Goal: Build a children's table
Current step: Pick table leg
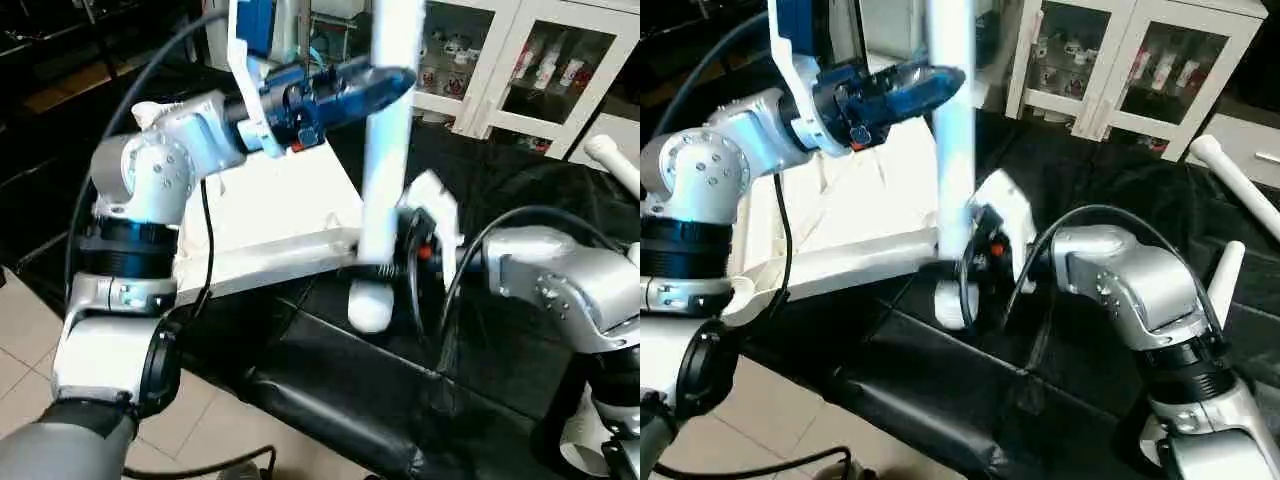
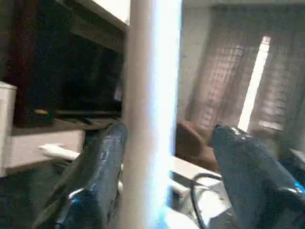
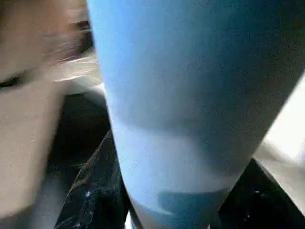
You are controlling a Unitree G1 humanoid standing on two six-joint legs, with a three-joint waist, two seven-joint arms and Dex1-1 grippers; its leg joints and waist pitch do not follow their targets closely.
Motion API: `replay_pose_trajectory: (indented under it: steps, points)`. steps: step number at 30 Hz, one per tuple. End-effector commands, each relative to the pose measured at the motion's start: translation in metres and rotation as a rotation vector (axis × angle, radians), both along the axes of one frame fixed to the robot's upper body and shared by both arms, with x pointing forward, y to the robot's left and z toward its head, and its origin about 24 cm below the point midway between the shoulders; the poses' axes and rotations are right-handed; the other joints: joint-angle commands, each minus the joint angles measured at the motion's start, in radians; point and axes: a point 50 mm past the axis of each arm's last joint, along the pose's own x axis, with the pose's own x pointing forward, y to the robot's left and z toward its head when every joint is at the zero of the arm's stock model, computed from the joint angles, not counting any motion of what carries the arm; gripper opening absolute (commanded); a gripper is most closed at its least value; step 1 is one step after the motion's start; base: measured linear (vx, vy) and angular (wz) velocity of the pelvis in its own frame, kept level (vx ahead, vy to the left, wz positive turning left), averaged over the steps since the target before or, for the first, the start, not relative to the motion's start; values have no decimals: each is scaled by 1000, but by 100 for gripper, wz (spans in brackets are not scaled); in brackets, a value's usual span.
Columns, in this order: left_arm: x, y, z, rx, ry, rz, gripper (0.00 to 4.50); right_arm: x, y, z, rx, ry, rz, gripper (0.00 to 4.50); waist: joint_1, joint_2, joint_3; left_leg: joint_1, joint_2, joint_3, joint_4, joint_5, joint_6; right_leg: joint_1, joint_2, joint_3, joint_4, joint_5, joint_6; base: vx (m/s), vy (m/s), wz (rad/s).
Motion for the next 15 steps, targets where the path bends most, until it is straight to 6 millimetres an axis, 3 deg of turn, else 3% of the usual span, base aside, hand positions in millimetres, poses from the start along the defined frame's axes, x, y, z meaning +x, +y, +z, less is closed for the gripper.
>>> replay_pose_trajectory:
  steps: [1,3,4,5,6,7,8,9,12,13,14,15]
  points:
    - [8,15,-3,-2,-8,127,354,13,-25,4,-49,-94,-218,186,-1,10,-81,15,38,-22,-71,-133,-54,55,-59,40,-72,-162,-227,0,0,0]
    - [13,22,-9,28,-12,205,356,17,-34,6,-67,-135,-303,186,-3,10,-82,14,37,-23,-72,-133,-54,57,-57,40,-73,-155,-217,0,0,0]
    - [21,28,-27,145,-2,345,356,18,-41,13,-40,-184,-383,186,-4,7,-83,12,37,-23,-72,-123,-46,62,-55,41,-69,-128,-207,0,0,0]
    - [29,33,-60,356,-1,496,356,17,-48,22,-6,-241,-461,186,-5,7,-83,13,39,-24,-73,-122,-39,59,-54,42,-69,-129,-181,0,0,0]
    - [29,34,-95,541,10,558,356,12,-50,27,9,-286,-475,186,-7,-2,-84,12,38,-23,-73,-116,-32,61,-52,42,-70,-129,-167,0,0,0]
    - [29,34,-95,541,10,558,356,12,-50,27,9,-286,-475,186,-4,0,-83,10,39,-25,-74,-109,-24,64,-53,43,-71,-130,-147,0,0,0]
    - [27,30,-118,594,43,556,356,8,-49,27,-16,-299,-478,186,-2,3,-88,12,38,-23,-73,-78,-13,62,-54,44,-65,-113,-141,0,0,0]
    - [27,30,-118,594,43,556,356,8,-49,27,-16,-299,-478,186,-3,5,-90,11,37,-22,-72,-65,-10,62,-54,43,-63,-96,-150,0,0,0]
    - [27,20,-147,635,78,618,356,0,-46,24,-18,-292,-479,186,-2,8,-94,10,40,-22,-68,-44,7,61,-56,42,-58,-10,-203,0,0,0]
    - [27,17,-155,649,82,635,356,-2,-46,23,-12,-281,-488,186,-3,15,-92,9,39,-22,-68,-60,18,59,-55,42,-61,-11,-214,0,0,0]
    - [26,16,-160,656,83,644,356,-2,-46,22,-9,-273,-495,186,-5,7,-90,8,38,-22,-70,-85,19,62,-56,42,-66,-40,-217,0,0,0]
    - [29,18,-169,720,86,758,356,-6,-46,15,-61,-285,-552,186,-3,51,-91,11,38,-27,-68,-99,5,59,-60,42,-61,-53,-220,0,0,0]
